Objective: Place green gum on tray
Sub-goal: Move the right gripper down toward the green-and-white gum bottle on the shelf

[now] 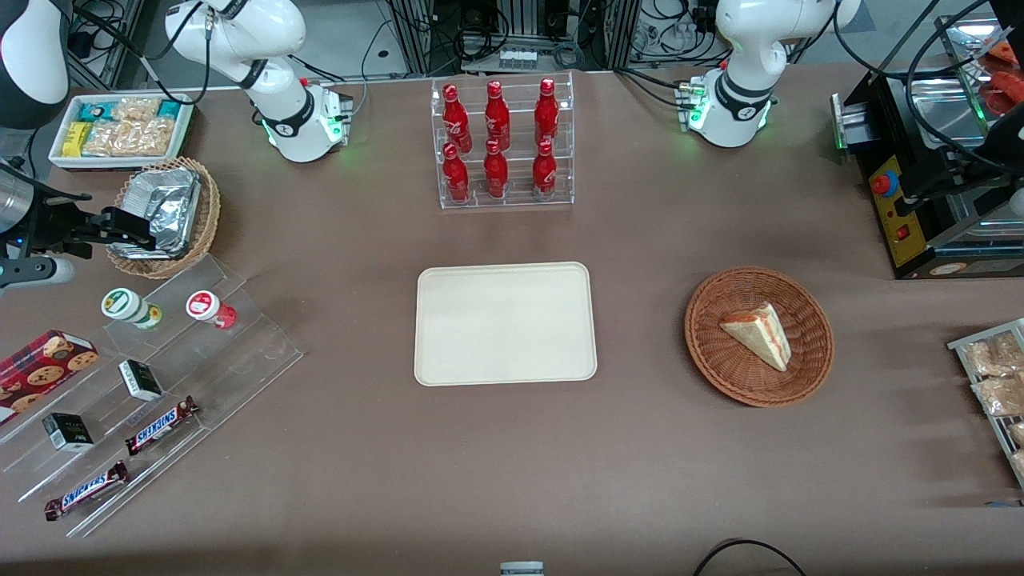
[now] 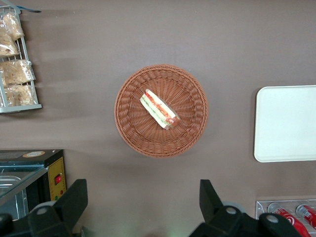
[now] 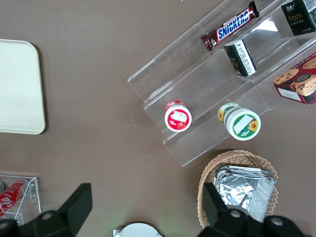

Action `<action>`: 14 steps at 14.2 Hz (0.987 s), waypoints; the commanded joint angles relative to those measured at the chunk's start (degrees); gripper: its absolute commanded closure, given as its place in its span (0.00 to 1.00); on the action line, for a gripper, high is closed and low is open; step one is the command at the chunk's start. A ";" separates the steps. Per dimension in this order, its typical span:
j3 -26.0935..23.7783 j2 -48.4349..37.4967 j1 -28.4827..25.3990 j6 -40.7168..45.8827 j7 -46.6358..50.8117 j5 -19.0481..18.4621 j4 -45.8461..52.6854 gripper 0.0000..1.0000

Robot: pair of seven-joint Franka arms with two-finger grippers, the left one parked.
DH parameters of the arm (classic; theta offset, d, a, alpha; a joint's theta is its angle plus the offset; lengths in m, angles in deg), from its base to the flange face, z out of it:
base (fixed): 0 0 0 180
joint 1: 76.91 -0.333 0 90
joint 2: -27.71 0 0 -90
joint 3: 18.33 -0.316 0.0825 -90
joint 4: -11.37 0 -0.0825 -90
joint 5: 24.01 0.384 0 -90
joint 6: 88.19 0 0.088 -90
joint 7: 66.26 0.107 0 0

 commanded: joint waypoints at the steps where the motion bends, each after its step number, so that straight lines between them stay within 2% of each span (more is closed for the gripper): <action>1: 0.25 0.54 -0.11 1.12 0.75 -0.86 1.20 0.00; 6: 0.69 2.30 1.20 -3.51 -1.79 -1.03 -2.29 0.00; 11: 0.78 2.38 7.52 -13.01 -21.44 -0.77 -9.42 0.00; 14: 0.78 2.56 11.57 -18.64 -39.54 -0.68 -13.12 0.00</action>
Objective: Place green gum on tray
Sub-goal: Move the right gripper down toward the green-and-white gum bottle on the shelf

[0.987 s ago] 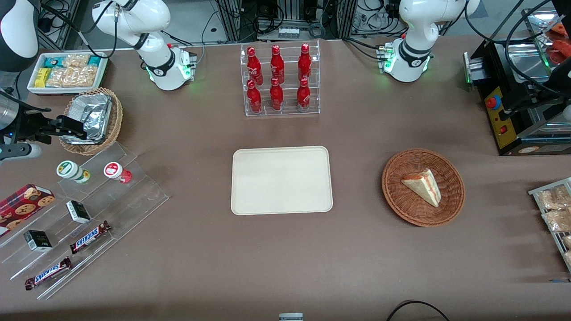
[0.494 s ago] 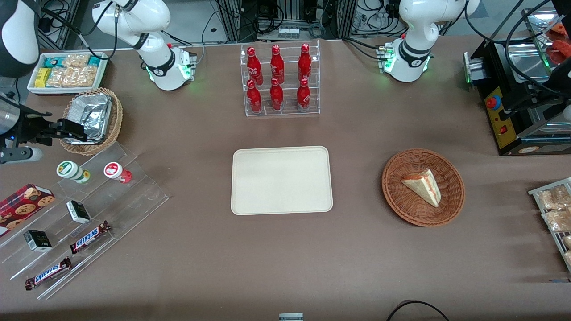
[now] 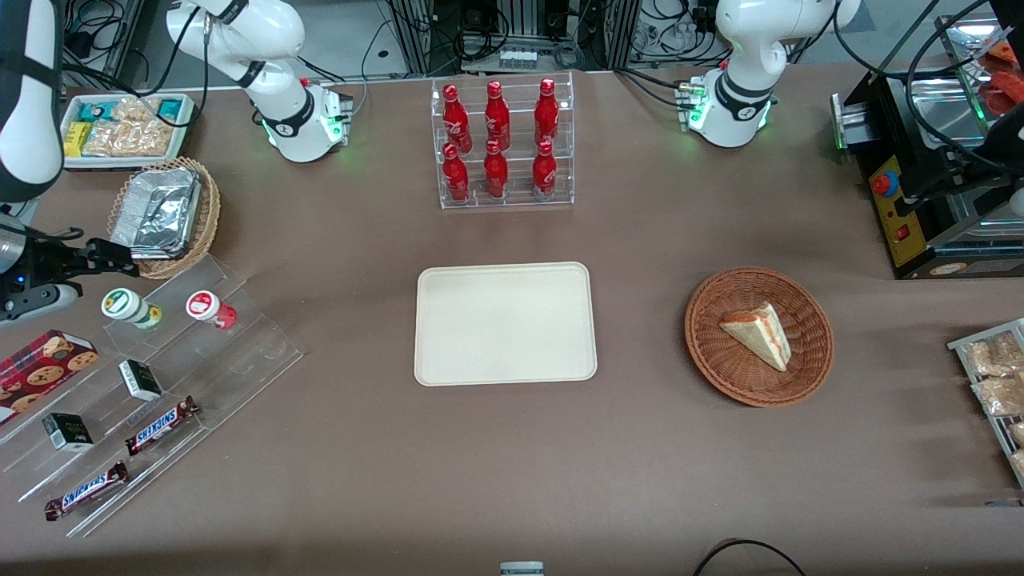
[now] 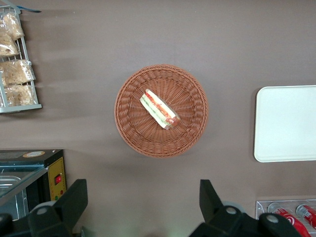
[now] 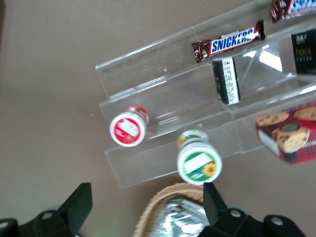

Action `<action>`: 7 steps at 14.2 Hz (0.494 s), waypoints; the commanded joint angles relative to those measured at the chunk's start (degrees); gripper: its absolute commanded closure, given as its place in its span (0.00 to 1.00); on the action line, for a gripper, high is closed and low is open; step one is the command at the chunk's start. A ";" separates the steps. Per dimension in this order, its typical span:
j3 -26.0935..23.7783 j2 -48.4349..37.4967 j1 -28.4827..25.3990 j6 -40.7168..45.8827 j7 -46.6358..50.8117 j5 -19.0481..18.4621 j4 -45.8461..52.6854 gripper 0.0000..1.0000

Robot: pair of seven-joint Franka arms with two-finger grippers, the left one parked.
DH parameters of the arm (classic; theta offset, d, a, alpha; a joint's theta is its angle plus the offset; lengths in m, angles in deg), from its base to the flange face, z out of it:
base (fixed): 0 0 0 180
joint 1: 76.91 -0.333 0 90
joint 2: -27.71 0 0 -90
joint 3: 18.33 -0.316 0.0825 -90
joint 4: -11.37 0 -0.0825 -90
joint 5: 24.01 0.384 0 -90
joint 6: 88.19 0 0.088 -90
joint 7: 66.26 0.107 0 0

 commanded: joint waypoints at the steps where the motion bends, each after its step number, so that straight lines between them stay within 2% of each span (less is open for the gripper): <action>1: -0.19 -1.06 2.49 -6.29 -14.17 -0.60 -5.02 0.00; 3: -0.27 -1.06 3.90 -10.69 -21.67 -0.60 -7.75 0.00; 7: -0.27 -0.27 4.78 -15.18 -24.07 -0.43 -9.96 0.00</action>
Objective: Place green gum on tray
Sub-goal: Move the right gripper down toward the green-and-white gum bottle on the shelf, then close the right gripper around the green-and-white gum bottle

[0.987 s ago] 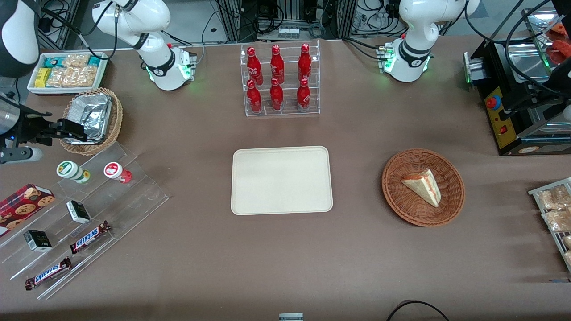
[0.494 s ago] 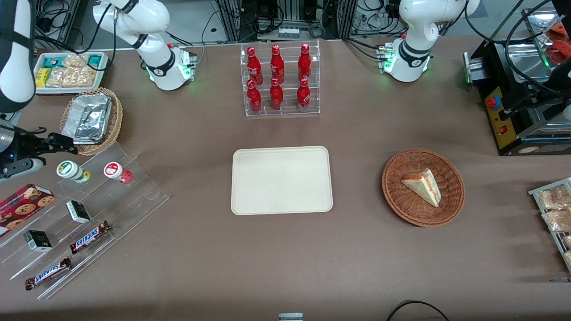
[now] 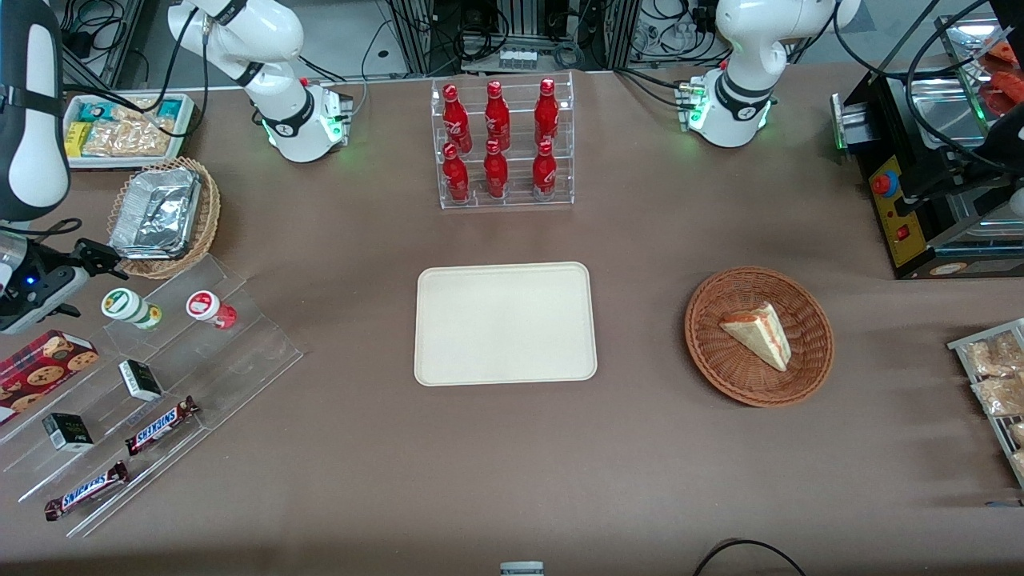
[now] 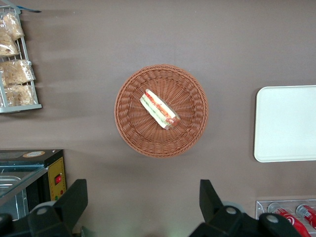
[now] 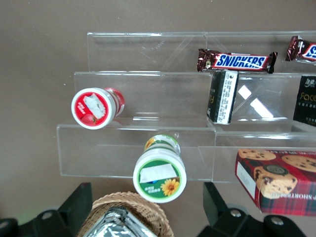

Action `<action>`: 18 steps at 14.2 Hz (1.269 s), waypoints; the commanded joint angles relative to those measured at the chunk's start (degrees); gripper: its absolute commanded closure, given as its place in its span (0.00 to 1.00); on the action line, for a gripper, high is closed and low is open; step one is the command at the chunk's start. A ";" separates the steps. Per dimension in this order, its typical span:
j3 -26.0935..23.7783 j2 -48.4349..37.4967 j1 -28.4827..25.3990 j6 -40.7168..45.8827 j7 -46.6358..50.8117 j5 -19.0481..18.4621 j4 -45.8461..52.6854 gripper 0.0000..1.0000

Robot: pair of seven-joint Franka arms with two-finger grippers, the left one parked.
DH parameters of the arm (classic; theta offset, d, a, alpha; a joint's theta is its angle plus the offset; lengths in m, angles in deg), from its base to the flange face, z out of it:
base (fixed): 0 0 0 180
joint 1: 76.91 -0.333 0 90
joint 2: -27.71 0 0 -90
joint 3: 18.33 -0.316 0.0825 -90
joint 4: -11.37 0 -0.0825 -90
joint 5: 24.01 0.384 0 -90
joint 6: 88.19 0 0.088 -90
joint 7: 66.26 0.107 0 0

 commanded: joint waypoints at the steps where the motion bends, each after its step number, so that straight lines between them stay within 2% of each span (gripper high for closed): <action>1: -0.33 0.05 0.75 -3.06 -1.54 -0.43 -1.63 0.00; 12: -0.24 2.69 1.28 -12.11 -2.16 -0.43 -6.64 0.00; 13: -0.24 2.78 1.28 -12.11 -2.42 -0.43 -6.64 0.09; 14: -0.24 2.78 1.37 -11.85 -3.12 -0.43 -6.64 0.43; 15: -0.24 2.78 1.63 -11.50 -3.65 -0.43 -6.64 0.72; 16: -0.24 2.52 1.55 -11.15 -3.65 -0.43 -6.56 0.92; 17: -0.24 2.16 1.46 -10.54 -3.48 -0.43 -6.47 1.00; 18: -0.33 1.81 1.20 -9.31 -2.87 -0.43 -5.95 1.00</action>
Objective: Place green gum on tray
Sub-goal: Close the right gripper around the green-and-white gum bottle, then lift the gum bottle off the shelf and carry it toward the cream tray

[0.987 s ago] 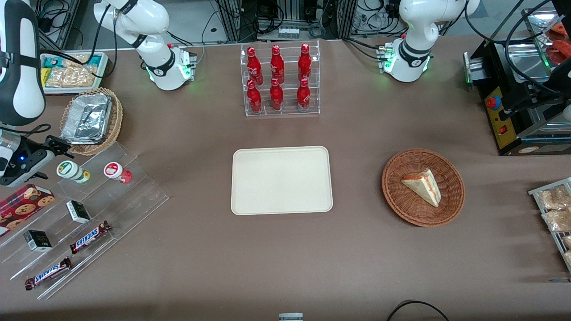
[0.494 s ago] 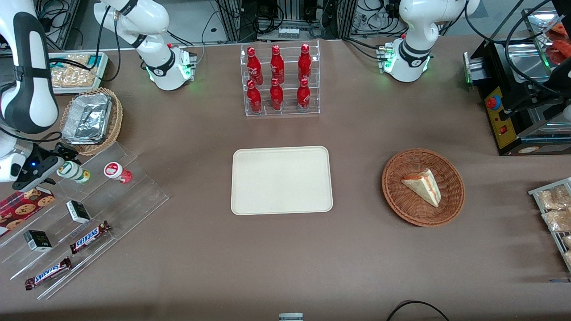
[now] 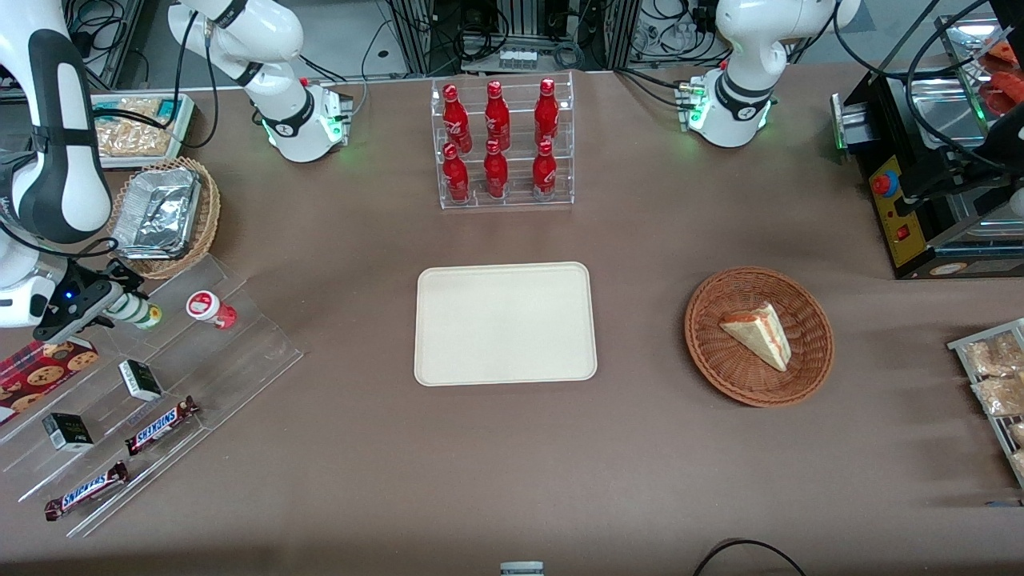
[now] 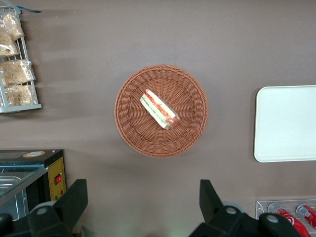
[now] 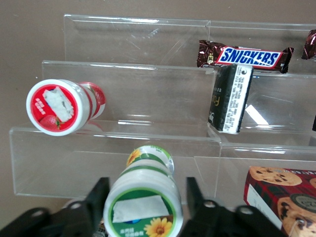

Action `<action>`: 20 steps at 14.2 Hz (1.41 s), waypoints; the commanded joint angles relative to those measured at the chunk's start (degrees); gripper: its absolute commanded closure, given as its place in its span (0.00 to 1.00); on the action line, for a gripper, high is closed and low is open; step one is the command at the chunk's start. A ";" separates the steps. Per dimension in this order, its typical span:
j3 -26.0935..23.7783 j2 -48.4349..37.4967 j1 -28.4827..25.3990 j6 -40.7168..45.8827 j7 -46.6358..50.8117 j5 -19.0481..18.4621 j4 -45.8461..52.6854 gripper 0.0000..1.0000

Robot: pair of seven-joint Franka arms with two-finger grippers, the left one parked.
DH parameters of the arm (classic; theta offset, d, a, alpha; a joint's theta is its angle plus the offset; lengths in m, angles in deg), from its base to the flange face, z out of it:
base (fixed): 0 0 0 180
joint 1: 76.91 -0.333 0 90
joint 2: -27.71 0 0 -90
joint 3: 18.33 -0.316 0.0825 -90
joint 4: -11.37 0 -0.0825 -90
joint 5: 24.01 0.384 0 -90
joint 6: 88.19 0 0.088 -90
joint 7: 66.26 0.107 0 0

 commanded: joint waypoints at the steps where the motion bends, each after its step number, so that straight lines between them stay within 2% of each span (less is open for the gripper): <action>1: -0.50 -1.49 0.12 2.39 -0.29 -0.43 0.78 1.00; 5: -1.12 -1.15 -2.69 6.09 1.36 -0.25 6.04 1.00; 10: -1.12 0.61 -10.85 11.02 13.92 -0.87 10.54 1.00; 16: -1.12 1.84 -24.38 11.02 38.07 -0.25 10.63 1.00; 20: -1.21 6.14 -32.04 10.93 54.42 0.62 14.14 1.00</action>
